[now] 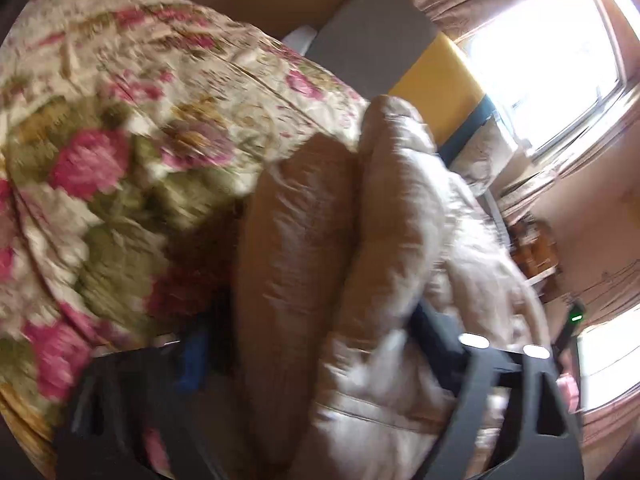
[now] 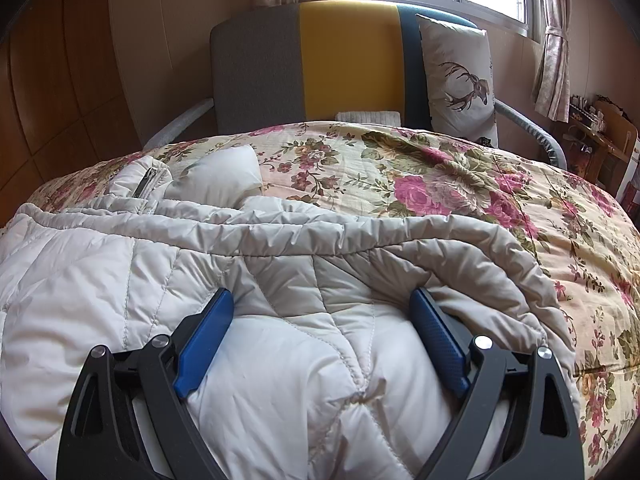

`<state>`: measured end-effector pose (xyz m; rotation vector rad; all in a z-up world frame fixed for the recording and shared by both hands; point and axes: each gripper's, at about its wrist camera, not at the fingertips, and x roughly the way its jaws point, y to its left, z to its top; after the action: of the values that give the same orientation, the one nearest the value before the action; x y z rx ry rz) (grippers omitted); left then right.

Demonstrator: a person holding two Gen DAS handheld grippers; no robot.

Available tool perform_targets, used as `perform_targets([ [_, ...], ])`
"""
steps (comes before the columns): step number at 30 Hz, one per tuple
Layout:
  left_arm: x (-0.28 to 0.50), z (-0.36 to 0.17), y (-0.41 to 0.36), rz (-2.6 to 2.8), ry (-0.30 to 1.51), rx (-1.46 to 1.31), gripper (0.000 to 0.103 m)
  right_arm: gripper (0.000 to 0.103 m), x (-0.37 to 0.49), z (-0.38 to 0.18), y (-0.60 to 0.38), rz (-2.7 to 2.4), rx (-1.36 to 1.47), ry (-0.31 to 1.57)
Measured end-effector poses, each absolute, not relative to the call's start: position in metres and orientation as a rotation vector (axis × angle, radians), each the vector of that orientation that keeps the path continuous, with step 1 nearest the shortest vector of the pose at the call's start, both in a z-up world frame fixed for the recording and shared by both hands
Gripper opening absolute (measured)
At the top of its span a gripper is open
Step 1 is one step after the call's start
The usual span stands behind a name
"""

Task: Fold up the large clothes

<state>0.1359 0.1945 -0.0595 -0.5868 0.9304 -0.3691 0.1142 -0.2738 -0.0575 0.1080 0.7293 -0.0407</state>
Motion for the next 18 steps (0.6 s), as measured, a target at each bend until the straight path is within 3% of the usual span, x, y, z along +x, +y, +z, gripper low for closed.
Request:
perform_targets([
  [1, 0.135, -0.06, 0.193, -0.392, 0.937, -0.641, 0.051, 0.089, 0.114, -0.057, -0.274, -0.041, 0.108, 0.73],
  [4, 0.129, -0.053, 0.19, -0.367, 0.927, -0.653, 0.043, 0.09, 0.117, -0.054, -0.273, -0.043, 0.099, 0.762],
  [7, 0.127, -0.045, 0.187, -0.367, 0.902, -0.601, 0.035, 0.101, 0.109, -0.036, -0.265, -0.146, 0.036, 0.817],
  [13, 0.12, -0.038, 0.185, -0.344, 0.872, -0.6, 0.027, 0.101, 0.024, 0.011, -0.225, -0.117, 0.061, 0.574],
  [15, 0.117, -0.032, 0.185, -0.335, 0.865, -0.606, 0.025, 0.101, 0.007, 0.003, -0.201, -0.139, -0.059, 0.523],
  [18, 0.111, -0.02, 0.183, -0.345, 0.843, -0.608, 0.023, 0.101, 0.016, -0.035, -0.18, -0.202, -0.228, 0.597],
])
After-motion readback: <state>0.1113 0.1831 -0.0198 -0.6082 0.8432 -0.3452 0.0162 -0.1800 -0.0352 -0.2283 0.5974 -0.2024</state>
